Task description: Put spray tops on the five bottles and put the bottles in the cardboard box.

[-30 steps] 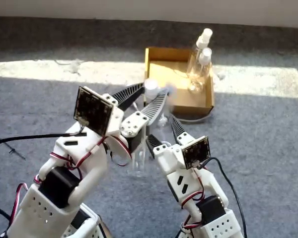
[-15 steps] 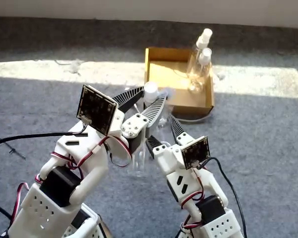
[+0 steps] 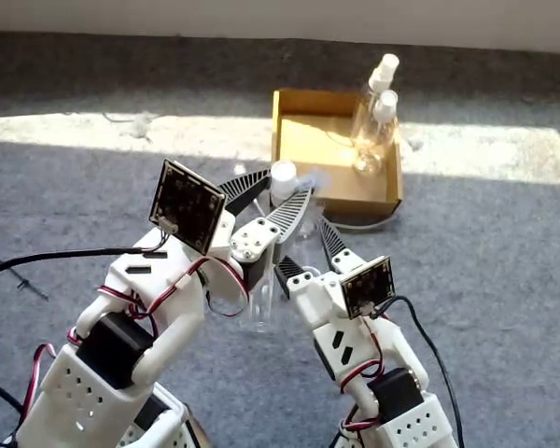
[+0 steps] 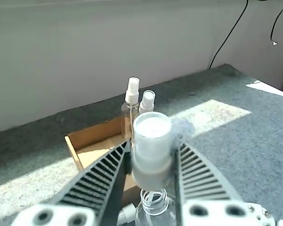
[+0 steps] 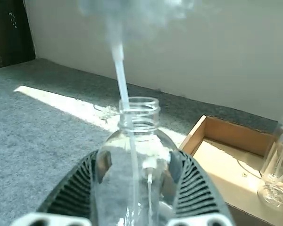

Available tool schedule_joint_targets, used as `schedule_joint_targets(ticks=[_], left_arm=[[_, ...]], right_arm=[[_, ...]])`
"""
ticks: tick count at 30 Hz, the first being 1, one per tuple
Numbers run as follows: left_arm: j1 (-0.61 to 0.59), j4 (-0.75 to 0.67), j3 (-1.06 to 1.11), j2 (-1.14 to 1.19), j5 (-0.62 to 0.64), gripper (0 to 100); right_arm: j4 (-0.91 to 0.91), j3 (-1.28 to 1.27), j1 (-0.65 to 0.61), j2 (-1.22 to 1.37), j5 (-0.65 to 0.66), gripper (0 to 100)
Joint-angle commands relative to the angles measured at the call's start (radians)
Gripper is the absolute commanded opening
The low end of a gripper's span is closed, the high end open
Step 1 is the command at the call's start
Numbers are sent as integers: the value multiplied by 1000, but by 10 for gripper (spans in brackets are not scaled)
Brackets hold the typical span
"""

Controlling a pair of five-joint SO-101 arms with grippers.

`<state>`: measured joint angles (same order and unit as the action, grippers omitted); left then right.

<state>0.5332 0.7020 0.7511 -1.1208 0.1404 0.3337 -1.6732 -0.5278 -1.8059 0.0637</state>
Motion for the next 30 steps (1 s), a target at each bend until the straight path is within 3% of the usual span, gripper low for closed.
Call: schedule_joint_targets(ticks=[1, 5, 12, 19, 30], left_arm=[[7, 5, -7, -15, -5, 158], [7, 37, -10, -15, -28, 229], [5, 37, -61, -16, -61, 216], [-193, 32, -97, 21, -61, 216], [-199, 37, -113, 183, -61, 216]], right_arm=[[-5, -105, -2, -7, -6, 4], [-5, -105, -2, -7, -6, 4], [-5, -105, -2, -7, -6, 4], [-5, -105, -5, -7, -6, 4], [-5, -105, -2, -7, -6, 4]])
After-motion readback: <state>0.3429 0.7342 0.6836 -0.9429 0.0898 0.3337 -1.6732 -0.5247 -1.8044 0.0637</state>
